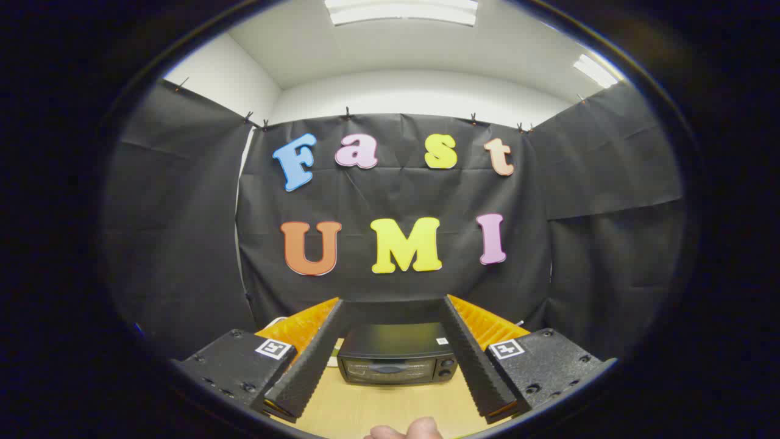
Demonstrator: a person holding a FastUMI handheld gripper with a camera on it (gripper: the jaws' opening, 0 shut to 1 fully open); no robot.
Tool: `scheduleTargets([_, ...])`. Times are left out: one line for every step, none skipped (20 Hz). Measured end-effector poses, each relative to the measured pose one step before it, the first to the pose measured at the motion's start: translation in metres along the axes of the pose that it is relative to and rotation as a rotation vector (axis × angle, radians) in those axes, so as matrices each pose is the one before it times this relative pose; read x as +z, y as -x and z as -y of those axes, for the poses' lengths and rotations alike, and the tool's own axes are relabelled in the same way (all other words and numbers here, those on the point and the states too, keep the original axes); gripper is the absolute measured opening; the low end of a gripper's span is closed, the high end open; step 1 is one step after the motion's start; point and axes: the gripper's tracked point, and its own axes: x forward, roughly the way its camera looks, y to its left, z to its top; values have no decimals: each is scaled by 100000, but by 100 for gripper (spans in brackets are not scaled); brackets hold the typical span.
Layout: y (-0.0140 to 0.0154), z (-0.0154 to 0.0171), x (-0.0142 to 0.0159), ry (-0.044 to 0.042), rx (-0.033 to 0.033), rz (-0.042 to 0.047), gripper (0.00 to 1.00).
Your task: Open the toaster oven, put the food inside, and close the toaster oven door.
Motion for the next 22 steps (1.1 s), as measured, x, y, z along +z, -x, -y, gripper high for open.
scheduleTargets([153, 98, 141, -20, -182, 128, 100])
scheduleTargets([193, 99, 112, -265, -186, 297, 100])
scheduleTargets([148, 118, 30, -81, -278, 166, 100])
scheduleTargets([19, 125, -13, 85, -241, 1, 100])
scheduleTargets([8, 75, -65, 97, 7, -232, 100])
scheduleTargets([39, 67, -96, 383, 38, -471, 100])
scheduleTargets([111, 99, 55, 751, 23, -230, 100])
scheduleTargets([51, 165, 32, 840, -105, 139, 100])
scheduleTargets([31, 78, 252, 912, -107, 322, 100])
scheduleTargets([98, -139, 2, 734, 169, 113, 100])
scheduleTargets([83, -303, -16, 325, 700, -221, 100])
scheduleTargets([-21, -453, 95, 718, 733, 164, 100])
scheduleTargets([166, -313, 57, 558, 607, 193, 100])
scheduleTargets([212, -303, 138, -198, 627, 318, 100])
scheduleTargets([141, -302, 374, -940, 525, 816, 100])
scheduleTargets([137, -80, 150, -696, 165, 322, 100])
scheduleTargets([66, -155, 358, -403, 350, 467, 100])
scheduleTargets([103, -52, 296, 39, 4, 350, 100])
scheduleTargets([-26, -80, 241, 354, 88, 128, 100])
scheduleTargets([66, -305, -119, 815, 687, -454, 100])
scheduleTargets([16, -300, -127, 1593, 892, -1039, 100])
scheduleTargets([95, -269, -266, 1852, 917, -699, 100])
